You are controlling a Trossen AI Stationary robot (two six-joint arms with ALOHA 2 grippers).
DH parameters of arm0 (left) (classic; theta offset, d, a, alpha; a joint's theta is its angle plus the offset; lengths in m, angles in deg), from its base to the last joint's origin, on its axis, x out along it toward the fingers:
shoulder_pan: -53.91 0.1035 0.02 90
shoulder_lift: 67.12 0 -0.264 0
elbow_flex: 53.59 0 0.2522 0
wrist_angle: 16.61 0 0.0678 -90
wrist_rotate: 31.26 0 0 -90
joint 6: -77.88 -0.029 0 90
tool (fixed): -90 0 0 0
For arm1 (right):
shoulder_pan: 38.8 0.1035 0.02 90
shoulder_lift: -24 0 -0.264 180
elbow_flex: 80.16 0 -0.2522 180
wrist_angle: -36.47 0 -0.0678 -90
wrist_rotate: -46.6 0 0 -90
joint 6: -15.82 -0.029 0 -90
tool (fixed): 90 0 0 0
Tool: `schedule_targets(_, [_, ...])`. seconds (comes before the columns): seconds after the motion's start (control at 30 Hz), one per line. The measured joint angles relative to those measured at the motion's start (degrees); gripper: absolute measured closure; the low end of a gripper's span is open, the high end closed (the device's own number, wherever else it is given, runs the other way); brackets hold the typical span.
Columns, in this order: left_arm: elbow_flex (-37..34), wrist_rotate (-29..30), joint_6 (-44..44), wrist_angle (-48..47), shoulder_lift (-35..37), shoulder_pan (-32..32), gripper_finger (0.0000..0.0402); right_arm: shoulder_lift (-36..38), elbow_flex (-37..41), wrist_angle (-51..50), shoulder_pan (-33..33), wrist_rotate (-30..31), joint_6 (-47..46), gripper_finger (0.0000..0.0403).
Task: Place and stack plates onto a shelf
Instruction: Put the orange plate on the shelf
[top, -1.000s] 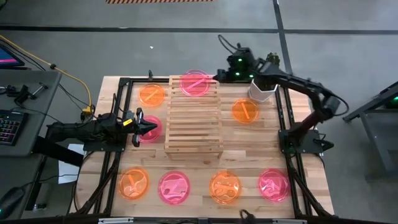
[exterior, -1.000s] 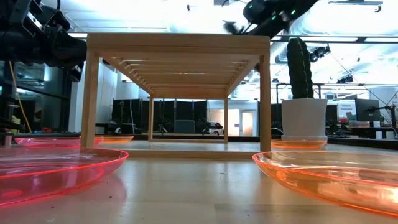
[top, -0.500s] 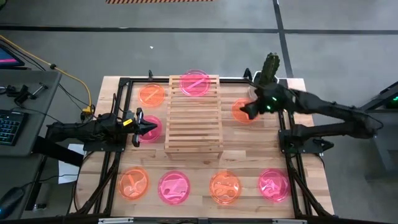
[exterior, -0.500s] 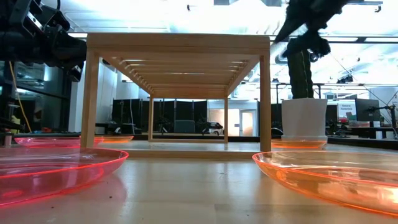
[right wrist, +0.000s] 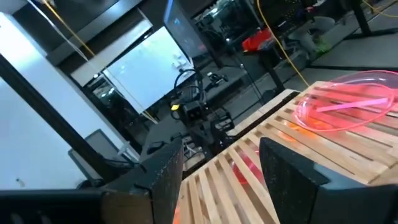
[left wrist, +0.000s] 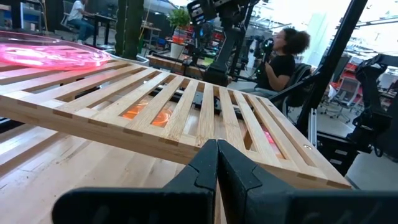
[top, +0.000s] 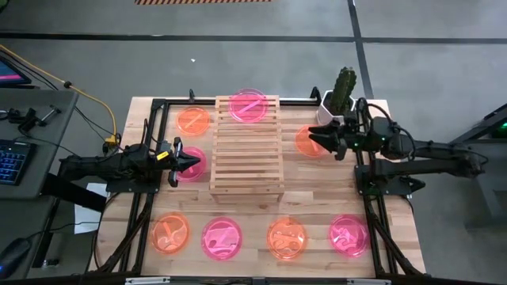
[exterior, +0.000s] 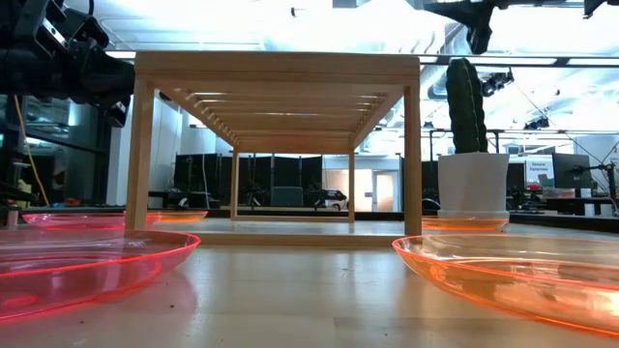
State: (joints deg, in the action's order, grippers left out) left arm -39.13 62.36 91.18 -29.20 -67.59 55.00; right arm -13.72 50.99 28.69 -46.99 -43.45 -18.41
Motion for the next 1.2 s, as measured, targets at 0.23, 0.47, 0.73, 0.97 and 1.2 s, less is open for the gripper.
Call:
schedule_targets(0.23, [0.0, 1.3, 9.9, 11.8, 0.0, 0.0, 0.0401, -2.5, -0.4, 6.8, 0.5, 1.9, -3.2, 0.0208])
schedule_targets(0.47, [0.0, 7.9, 21.0, 36.3, 0.0, 0.0, 0.0401, -5.5, -0.4, 11.9, 0.5, 3.3, -4.4, 0.0208])
schedule_targets(0.73, [14.7, 16.3, 23.3, 18.6, -7.1, 0.5, 0.0379, -7.4, -0.4, 12.3, 0.5, 4.1, -6.8, 0.0208])
schedule_targets(0.97, [40.4, 23.1, 25.0, -28.5, -22.6, 8.1, 0.0306, -7.7, -0.5, 12.3, 0.5, 4.3, -5.9, 0.0208])
schedule_targets(1.2, [48.7, 11.3, 22.3, -50.1, -37.4, 23.3, 0.0263, -7.6, -0.5, 12.3, 0.5, 3.4, -3.2, 0.0208])
